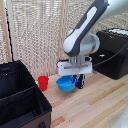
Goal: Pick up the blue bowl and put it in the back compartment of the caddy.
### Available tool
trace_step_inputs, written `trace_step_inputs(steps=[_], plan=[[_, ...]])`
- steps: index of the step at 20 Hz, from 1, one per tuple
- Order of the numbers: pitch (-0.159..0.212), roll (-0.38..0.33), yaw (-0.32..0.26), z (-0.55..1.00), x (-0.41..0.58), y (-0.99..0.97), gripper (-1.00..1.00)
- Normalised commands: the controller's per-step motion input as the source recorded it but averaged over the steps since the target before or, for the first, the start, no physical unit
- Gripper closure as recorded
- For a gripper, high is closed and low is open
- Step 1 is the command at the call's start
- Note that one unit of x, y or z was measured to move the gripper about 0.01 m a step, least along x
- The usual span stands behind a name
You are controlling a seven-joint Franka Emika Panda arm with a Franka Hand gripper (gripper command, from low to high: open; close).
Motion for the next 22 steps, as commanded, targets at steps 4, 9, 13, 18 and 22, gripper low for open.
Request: trace_step_inputs(steps=[4, 9, 13, 18, 22], plan=[[0.118, 0.026, 0.075, 0.94, 0.724, 0.24, 1.00], [0.106, 0.000, 0.071, 1.00, 0.761, 0.26, 1.00], [0.078, 0.000, 0.062, 1.00, 0.643, 0.32, 1.00], [0.023, 0.000, 0.046, 0.83, 0.609, 0.45, 1.00], [-0.047, -0.021, 0.014, 0.58, 0.504, 0.51, 1.00]])
